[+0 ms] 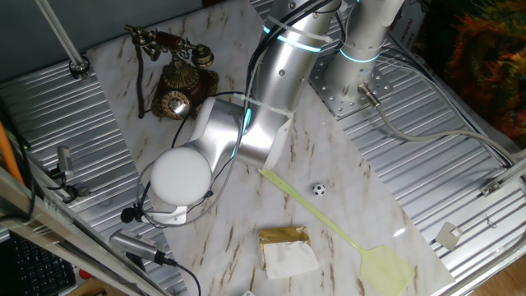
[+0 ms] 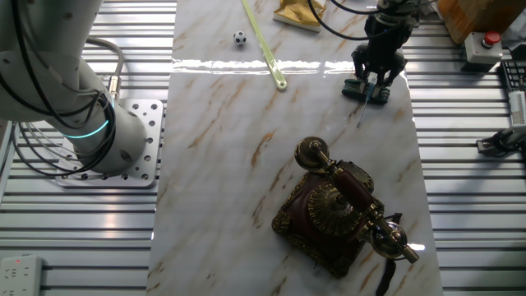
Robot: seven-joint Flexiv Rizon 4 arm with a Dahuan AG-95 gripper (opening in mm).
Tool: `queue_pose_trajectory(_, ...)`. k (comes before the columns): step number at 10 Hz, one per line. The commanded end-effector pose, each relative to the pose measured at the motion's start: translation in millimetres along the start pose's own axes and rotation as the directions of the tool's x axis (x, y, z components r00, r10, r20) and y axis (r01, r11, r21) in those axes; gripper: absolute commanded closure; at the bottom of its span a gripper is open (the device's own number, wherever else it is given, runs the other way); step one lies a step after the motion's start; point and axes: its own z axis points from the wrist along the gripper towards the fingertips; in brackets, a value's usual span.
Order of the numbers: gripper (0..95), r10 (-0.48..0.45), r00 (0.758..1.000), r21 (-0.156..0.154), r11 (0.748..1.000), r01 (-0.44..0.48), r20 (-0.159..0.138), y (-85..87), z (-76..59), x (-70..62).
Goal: Dial a number on an old rotary phone
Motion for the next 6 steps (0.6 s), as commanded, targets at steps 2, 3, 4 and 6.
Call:
queue_pose_trajectory(2,76.0,0.005,1.0,-0.001,1.0,-0.005,0.003,0.1,0.0,0.1)
queue_pose_trajectory(3,76.0,0.005,1.0,-0.001,1.0,-0.005,0.004,0.1,0.0,0.1)
queue_pose_trajectory(4,76.0,0.005,1.0,0.0,1.0,-0.005,0.005,0.1,0.0,0.1)
queue_pose_trajectory(6,95.0,0.006,1.0,0.001,1.0,-0.006,0.006,0.1,0.0,0.1)
